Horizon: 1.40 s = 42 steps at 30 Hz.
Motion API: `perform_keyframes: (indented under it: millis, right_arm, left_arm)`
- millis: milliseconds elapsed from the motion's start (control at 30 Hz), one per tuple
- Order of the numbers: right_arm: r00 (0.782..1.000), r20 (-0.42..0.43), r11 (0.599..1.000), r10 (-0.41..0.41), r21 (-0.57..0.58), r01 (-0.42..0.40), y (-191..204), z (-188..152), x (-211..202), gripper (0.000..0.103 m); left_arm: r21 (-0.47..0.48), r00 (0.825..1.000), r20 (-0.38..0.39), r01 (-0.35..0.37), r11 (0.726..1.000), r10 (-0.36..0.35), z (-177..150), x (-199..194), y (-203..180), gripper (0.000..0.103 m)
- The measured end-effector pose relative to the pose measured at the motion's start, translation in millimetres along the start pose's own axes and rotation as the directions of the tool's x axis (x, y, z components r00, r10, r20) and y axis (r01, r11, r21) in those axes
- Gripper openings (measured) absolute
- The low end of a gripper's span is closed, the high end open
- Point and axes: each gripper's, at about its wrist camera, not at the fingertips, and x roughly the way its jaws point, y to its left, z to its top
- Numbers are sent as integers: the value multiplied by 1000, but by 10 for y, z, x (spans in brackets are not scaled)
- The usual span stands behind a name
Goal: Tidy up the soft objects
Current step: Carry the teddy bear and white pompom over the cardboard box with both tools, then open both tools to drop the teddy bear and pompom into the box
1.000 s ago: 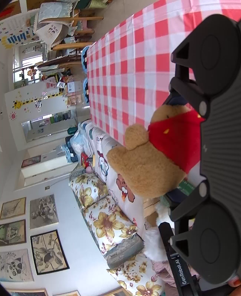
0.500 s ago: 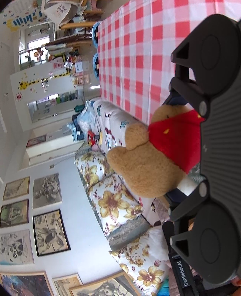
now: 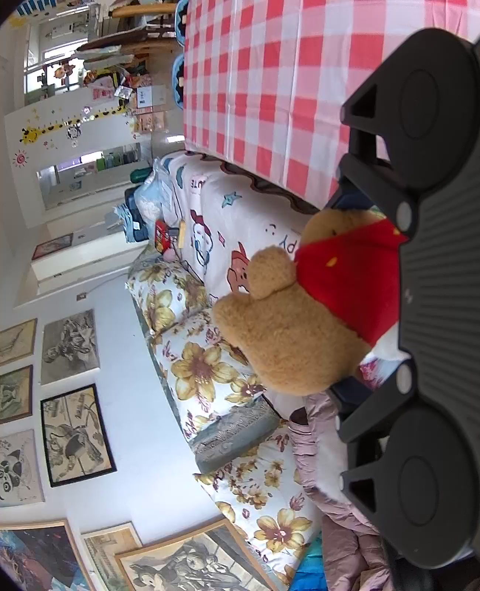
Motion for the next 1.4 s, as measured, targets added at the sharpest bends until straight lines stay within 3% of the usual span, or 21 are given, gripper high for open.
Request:
perform_keyframes:
  millis: [633, 767, 933, 1000, 1133, 1400]
  right_arm:
    - [997, -82, 998, -8, -61, 3, 34, -13, 813, 86]
    - [995, -100, 998, 11, -63, -17, 48, -27, 929, 90]
    - [995, -97, 998, 14, -59, -20, 39, -38, 1006, 98]
    - [997, -81, 999, 19, -31, -22, 4, -3, 943, 99]
    - [1000, -24, 1000, -7, -9, 7, -38, 93, 743, 99]
    - [987, 54, 989, -150, 9, 150, -118, 86, 319, 99]
  left_arm:
    - [94, 992, -122, -32, 995, 43, -34, 185, 124, 58]
    - [111, 989, -136, -43, 993, 59, -52, 189, 108, 59]
    - [116, 989, -128, -58, 992, 73, -33, 178, 103, 81]
    - [121, 991, -109, -60, 991, 73, -7, 134, 102, 96]
    - [134, 996, -60, -55, 989, 63, 32, 14, 73, 101]
    - [156, 999, 21, -46, 987, 43, 75, -160, -8, 103]
